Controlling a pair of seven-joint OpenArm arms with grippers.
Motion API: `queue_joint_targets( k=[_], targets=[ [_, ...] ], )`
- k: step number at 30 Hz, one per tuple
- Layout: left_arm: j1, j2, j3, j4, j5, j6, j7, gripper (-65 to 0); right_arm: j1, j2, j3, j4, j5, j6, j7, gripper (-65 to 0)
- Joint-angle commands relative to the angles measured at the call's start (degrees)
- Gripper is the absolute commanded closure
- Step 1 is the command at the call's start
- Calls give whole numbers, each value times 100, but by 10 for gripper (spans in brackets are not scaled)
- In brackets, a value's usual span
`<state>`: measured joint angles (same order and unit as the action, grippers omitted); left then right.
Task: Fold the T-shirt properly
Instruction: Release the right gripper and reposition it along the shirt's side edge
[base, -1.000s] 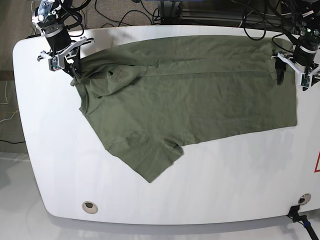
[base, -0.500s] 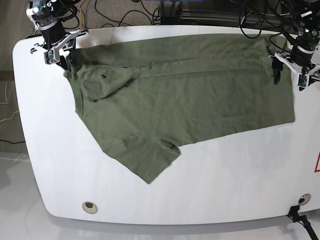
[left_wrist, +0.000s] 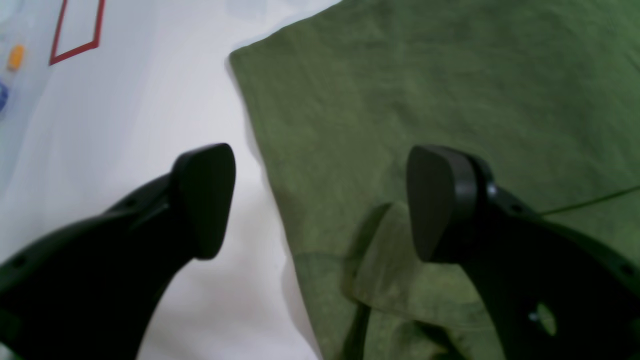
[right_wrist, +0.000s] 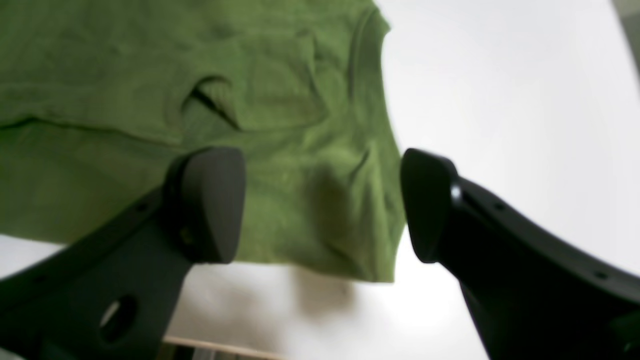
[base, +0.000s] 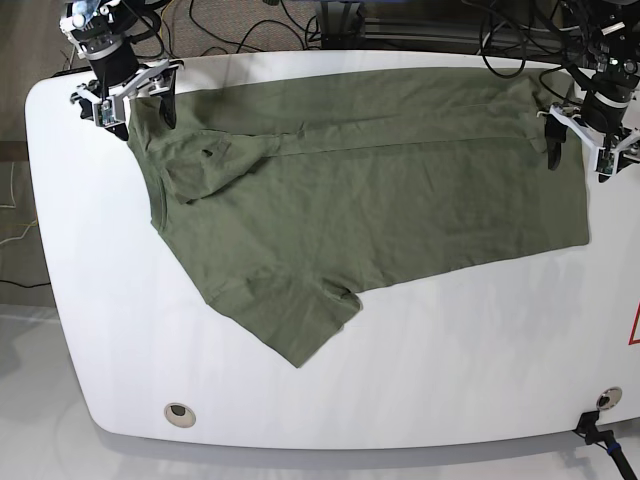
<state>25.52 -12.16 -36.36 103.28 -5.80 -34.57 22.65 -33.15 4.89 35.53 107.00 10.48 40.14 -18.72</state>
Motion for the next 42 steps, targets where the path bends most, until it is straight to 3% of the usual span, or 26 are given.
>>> queue_joint_targets(
  k=[1,10,12,14,19,31,42],
  targets=[
    [-16,-89,-34,85,-57,24,-151,-503,189,87,21,-217,82,-14,153,-466],
    [-7,-89,-34,76,-57,24,-151,-503,664,79,12,-1175,82,-14,171,-464],
    [-7,-89,-34,76,-57,24,-151,-503,664,61,12,-1219,82,-14,180,-438],
    [-7,-89,-34,67,-57,24,-151,-503,664,61,12,-1307,82,-14,180,-346],
    [-7,-89,-26,67,-57,24,-151,-503,822,87,12,-1711,82,-14,180,-9],
    [-7,-107,-26,67,-48,24,-151,-503,479,43,21,-1887,82,-14,180,0],
    [-7,-124,-17,67,-48,24,-151,-503,14,-299,56,-1878,73,-18,180,0]
  ],
)
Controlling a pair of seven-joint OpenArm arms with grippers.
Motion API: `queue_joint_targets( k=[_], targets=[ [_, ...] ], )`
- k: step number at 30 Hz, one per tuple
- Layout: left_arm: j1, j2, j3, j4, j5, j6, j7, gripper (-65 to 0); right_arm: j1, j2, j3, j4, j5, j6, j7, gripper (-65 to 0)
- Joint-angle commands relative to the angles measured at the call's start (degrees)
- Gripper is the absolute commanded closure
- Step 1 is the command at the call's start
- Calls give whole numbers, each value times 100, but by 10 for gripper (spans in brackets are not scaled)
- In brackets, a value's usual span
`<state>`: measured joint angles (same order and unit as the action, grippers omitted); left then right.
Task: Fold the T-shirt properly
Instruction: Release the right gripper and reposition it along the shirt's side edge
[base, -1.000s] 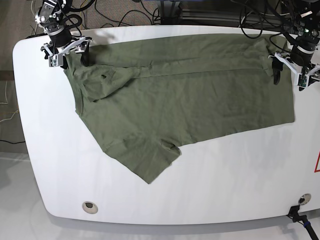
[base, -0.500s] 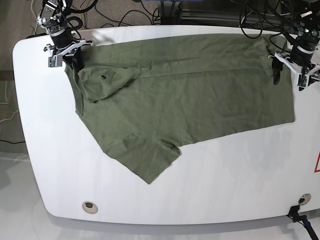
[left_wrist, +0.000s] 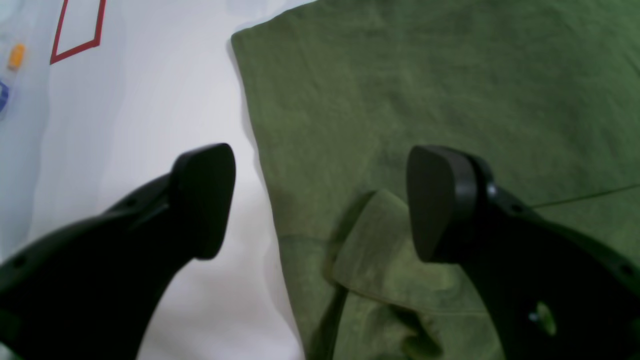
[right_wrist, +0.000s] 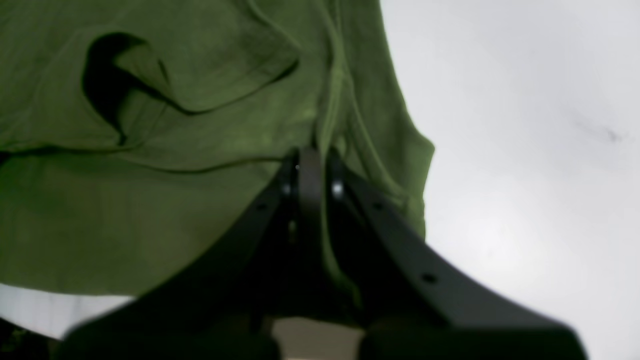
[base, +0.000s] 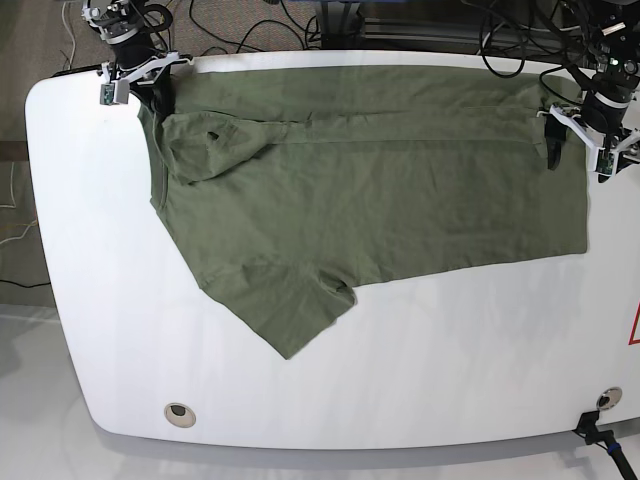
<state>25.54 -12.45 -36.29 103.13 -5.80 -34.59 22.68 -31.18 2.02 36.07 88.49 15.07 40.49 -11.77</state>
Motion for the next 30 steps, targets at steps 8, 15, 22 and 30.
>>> queue_joint_targets(
  k=[8,15,22,30],
  targets=[
    [-9,-166,-23,82,-57,26,-153,-503,-210,-4,1,-18,-386,-62,-515,0],
    [-9,-166,-23,82,-39,26,-153,-503,-315,22,10,325,-413,-71,-515,-146],
    [-9,-166,-23,82,-39,26,-153,-503,-359,31,10,606,-413,-71,-515,-234],
    [-9,-166,-23,82,-39,26,-153,-503,-359,40,10,1151,-421,-71,-524,-233]
  ],
)
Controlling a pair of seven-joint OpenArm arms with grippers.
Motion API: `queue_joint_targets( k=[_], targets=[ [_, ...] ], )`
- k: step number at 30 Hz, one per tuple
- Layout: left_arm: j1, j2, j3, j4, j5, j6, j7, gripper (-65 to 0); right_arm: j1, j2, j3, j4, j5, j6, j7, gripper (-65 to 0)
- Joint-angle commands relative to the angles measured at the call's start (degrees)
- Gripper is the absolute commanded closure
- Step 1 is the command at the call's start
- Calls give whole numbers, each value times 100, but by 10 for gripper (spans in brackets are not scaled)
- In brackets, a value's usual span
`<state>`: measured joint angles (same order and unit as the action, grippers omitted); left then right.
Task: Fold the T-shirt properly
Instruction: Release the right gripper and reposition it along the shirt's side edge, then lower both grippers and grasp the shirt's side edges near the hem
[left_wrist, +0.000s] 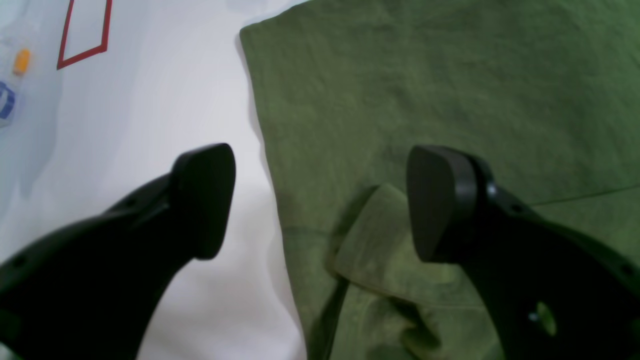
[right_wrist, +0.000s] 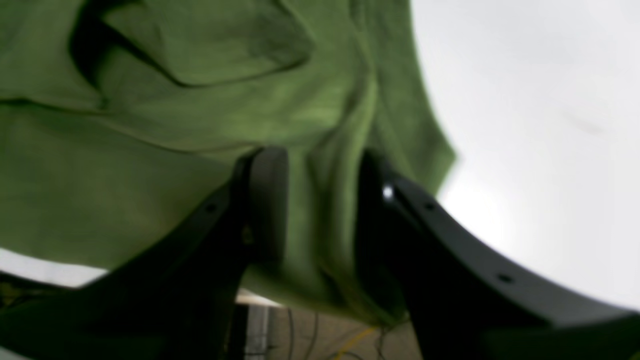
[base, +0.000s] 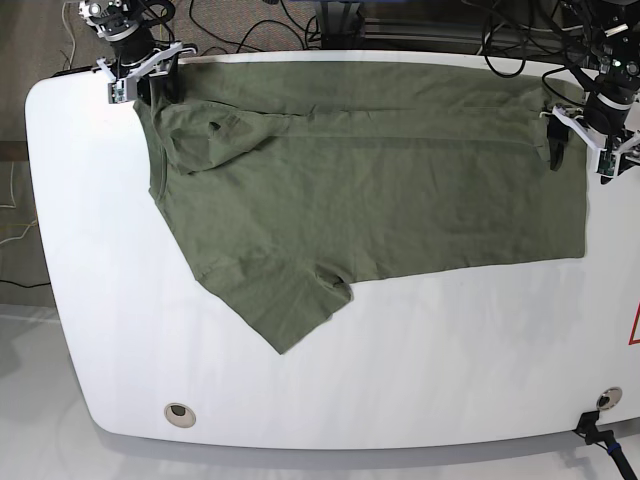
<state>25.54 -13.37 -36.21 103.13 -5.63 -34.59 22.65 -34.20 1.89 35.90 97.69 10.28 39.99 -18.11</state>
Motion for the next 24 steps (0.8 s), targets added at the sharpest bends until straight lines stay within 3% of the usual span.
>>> queue_joint_targets(
  k=[1,11,17,22,24],
  targets=[
    [-9,-74,-32,82,-57,26,-151,-503,-66,53,28,319,57,-21,101,-233],
    [-9,-74,-41,82,-66,26,-151,-503,-180,53,28,1145,57,-21,92,-234],
    [-194,-39,-23,74,-83,26,-142,-503,505,53,-104,1224,57,-3,83,-235],
    [-598,110,-41,-181,-75,26,-142,-503,1296,229,-711,1224,-22,-3,-699,-235],
    [-633,119,-6,-287,-75,26,-142,-503,1578,193,-860,1216,-224,-3,-769,-238]
  ],
)
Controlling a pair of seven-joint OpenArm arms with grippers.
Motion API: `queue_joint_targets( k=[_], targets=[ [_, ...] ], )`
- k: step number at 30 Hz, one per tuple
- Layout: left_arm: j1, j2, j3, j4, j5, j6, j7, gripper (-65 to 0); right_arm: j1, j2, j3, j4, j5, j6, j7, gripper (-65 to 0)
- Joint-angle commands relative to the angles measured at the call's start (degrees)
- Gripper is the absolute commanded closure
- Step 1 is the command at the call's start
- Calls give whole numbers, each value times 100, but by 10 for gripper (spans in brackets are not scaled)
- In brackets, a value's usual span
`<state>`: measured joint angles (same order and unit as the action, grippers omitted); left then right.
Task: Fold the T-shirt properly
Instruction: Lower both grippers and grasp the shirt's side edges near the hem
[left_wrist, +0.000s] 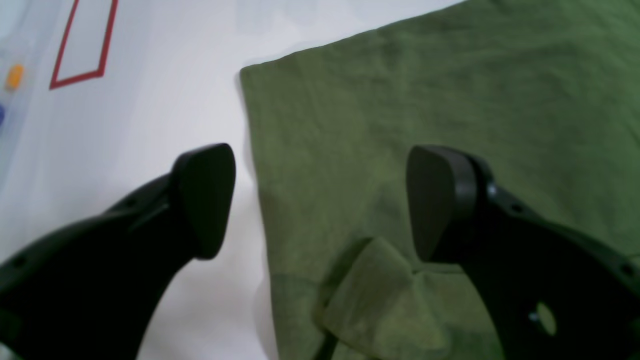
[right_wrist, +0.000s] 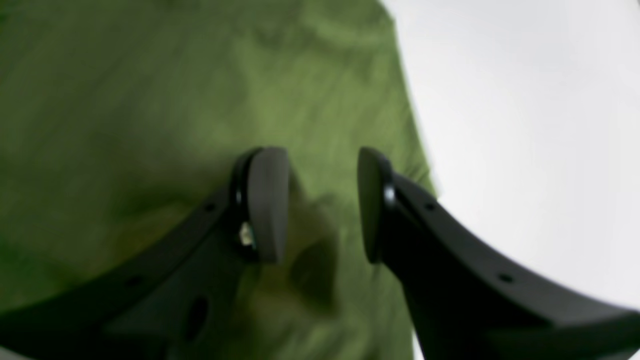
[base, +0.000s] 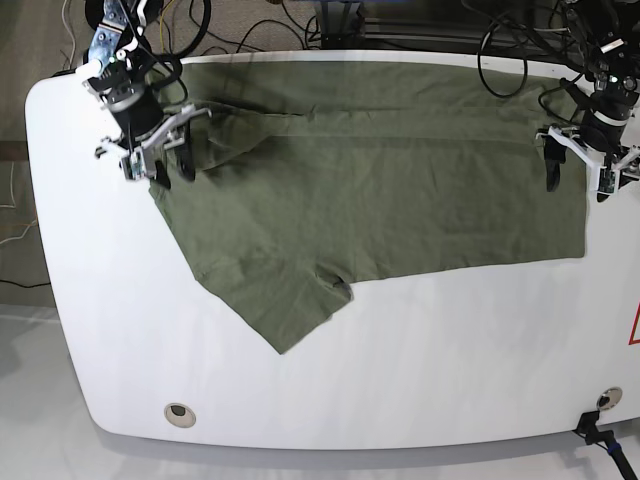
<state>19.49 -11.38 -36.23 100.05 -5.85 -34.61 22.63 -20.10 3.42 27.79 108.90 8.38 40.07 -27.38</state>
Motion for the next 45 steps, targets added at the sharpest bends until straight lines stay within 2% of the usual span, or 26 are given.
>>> queue_joint_targets(
  k=[1,6,8,16,21,26,27,31,36,39,45],
  targets=[
    [-107,-80,5,-5,-53,28,-140,-503,326,32,-146,15,-166,-12,149,-254],
    [-555,-80,-4,-181,-53,28,-140,-503,1109,32,-331,-600,-473,-21,149,-421],
    [-766,-80,-4,-286,-53,28,-131,-503,1443,49,-331,-1013,-491,-21,149,-446],
    [-1593,-106,-4,-1042,-26,28,-131,-503,2788,234,-331,-2859,-579,-12,166,-448],
    [-2111,-159,-4,-1807,-9,28,-131,-503,3333,313,-331,-3545,-605,-12,166,-448],
    [-2577,-344,-4,-2695,9,28,-131,-503,3597,383,-340,-4117,-614,-12,465,-448],
    [-2656,-449,5,-2862,97,37,-131,-503,3658,454,-340,-4284,-614,-12,500,-448],
    [-3034,-502,5,-3645,308,37,-184,-503,3808,647,-340,-4829,-614,-12,817,-448],
    [-3483,-713,14,-4849,317,37,-676,-503,3975,805,-340,-5330,-579,-12,887,-448],
    [-3571,-845,181,-5218,299,37,-817,-503,4045,805,-340,-5532,-579,-12,957,-448],
    [-3658,-845,234,-5297,290,37,-861,-503,3983,612,-542,-5532,-570,-7,966,-448]
  ],
)
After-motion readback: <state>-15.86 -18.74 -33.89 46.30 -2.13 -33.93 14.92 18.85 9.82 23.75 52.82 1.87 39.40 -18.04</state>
